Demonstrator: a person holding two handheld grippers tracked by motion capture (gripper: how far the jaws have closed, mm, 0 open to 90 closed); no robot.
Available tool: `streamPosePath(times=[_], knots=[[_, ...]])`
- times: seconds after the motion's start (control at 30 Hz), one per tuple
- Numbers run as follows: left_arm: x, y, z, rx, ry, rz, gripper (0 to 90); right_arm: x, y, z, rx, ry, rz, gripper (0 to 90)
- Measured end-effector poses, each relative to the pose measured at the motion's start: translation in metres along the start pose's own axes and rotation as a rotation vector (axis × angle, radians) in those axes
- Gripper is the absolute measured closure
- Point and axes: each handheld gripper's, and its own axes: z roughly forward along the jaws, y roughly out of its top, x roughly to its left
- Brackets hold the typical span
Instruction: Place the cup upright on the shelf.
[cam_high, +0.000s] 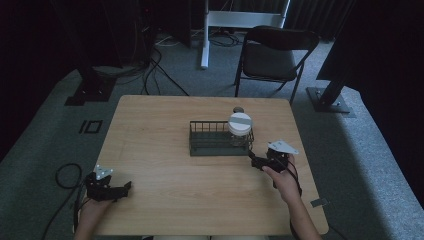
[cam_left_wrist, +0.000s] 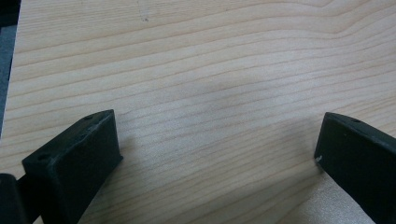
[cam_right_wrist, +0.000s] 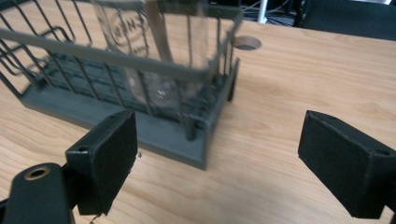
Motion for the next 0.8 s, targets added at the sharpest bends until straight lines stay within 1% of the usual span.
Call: streamPosePath(times=[0.03, 0.2, 0.33, 0.47, 0.6, 0.67, 0.8], knots=[[0.0, 0.0, 0.0, 0.0, 0.0, 0.0, 0.2, -0.002, -0.002, -0.001, 0.002, 0.0, 0.009, 11.8], [0.0, 0.0, 0.0, 0.0, 0.0, 0.0, 0.2, -0.01, -0.011, -0.004, 0.016, -0.014, 0.024, 11.8], [0.0, 0.0, 0.0, 0.0, 0.0, 0.0, 0.2, -0.016, -0.02, -0.005, 0.04, -0.028, 0.036, 11.7], [0.0, 0.0, 0.0, 0.0, 0.0, 0.0, 0.2, -0.022, -0.027, -0.008, 0.057, -0.047, 0.046, 11.8], [0.0, 0.0, 0.0, 0.0, 0.0, 0.0, 0.2, -0.03, -0.035, -0.013, 0.071, -0.067, 0.068, 11.7], [0.0, 0.0, 0.0, 0.0, 0.0, 0.0, 0.2, -0.034, -0.039, -0.014, 0.08, -0.085, 0.076, 11.8], [0.0, 0.0, 0.0, 0.0, 0.0, 0.0, 0.2, -0.041, -0.047, -0.014, 0.124, -0.112, 0.093, 11.8]])
